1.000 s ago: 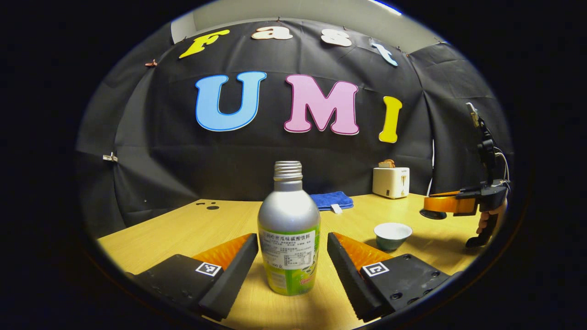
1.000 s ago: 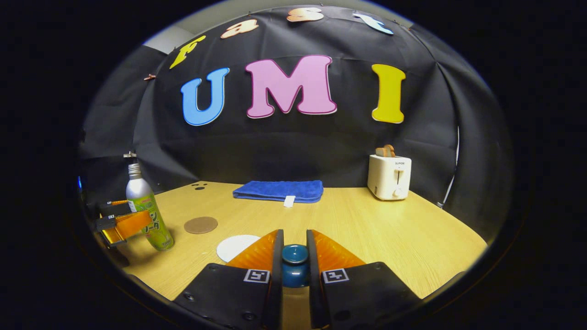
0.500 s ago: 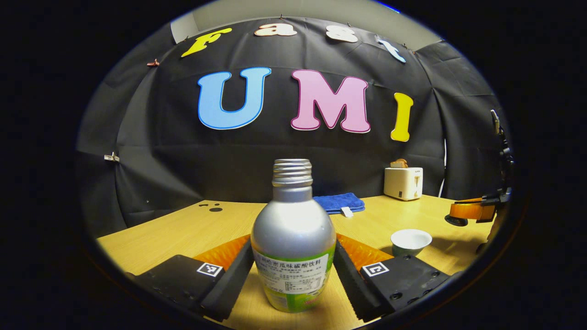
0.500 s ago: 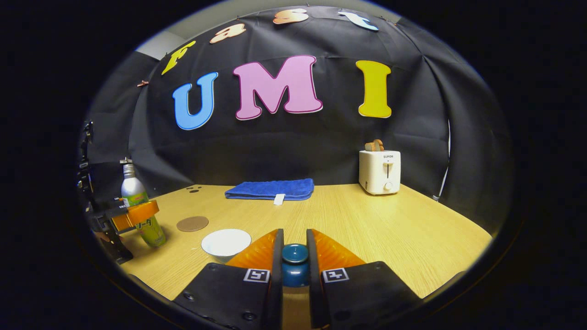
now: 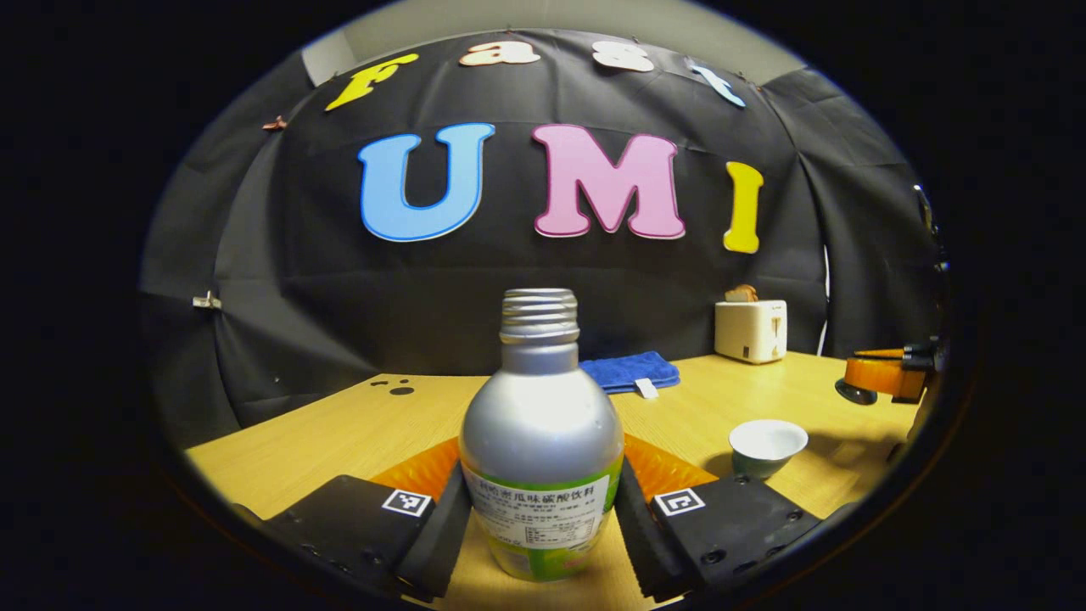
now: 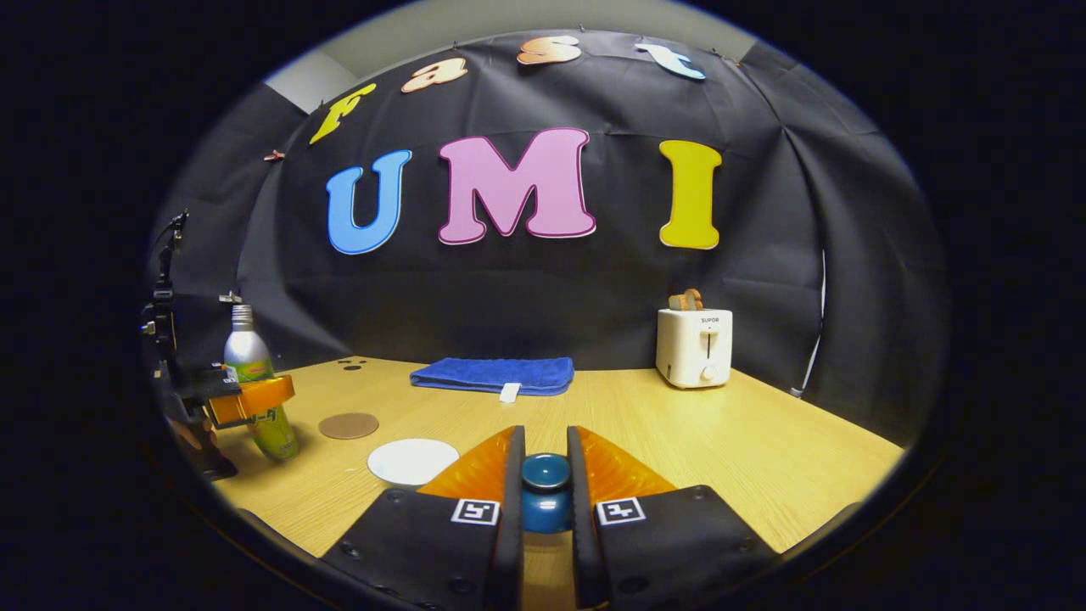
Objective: Open the teacup lid with one hand, grasp the water bottle and pour water into the teacup with the other hand; after pouring, place the water bottle on the coaster and then close the teacup lid.
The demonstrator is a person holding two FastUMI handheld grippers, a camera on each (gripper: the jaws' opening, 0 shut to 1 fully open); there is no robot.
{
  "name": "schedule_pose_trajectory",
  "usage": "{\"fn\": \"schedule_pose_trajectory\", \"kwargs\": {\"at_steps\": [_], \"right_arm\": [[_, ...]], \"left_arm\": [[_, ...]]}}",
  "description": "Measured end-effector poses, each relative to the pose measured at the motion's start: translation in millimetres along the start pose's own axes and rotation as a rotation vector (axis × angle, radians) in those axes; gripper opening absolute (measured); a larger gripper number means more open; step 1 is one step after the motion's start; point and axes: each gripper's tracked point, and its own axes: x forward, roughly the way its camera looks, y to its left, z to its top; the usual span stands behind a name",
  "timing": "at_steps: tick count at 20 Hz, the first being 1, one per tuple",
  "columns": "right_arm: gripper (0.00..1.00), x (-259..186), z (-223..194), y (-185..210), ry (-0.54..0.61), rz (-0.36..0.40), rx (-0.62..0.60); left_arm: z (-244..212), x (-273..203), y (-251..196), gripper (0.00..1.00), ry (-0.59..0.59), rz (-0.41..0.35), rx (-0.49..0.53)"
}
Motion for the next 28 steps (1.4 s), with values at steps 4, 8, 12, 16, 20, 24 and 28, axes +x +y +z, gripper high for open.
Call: {"fn": "schedule_pose_trajectory", "kwargs": {"at_steps": [4,8,12,16,20,24,28], "right_arm": [[0.27,1.7,0.7,0.4,-0.001,0.004,-0.001],[0.27,1.0,-0.1,3.0,0.0,0.018,0.0],[0.27,0.4,0.0,3.1,0.0,0.028,-0.001],[0.27,0.2,0.0,-6.4,-0.001,0.018,0.0],[0.27,0.4,0.2,-8.2,-0.001,0.019,-0.001],[0.27,0.0,0.9,-6.9,-0.001,0.025,0.0],[0.27,-0.5,0.6,-6.5,-0.001,0.029,0.0]], "left_arm": [[8.8,-1.1,-30.1,0.8,-0.026,-0.044,0.208],[7.7,11.5,-59.7,0.79,-0.01,-0.106,0.417],[9.3,26.1,-60.8,0.79,0.013,-0.131,0.61],[8.7,42.0,-52.7,0.79,0.021,-0.149,0.841],[2.2,51.0,-58.9,0.79,0.036,-0.197,1.013],[-1.3,61.4,-69.6,0.79,0.028,-0.242,1.193],[-6.2,62.7,-71.9,0.79,0.047,-0.287,1.294]]}}
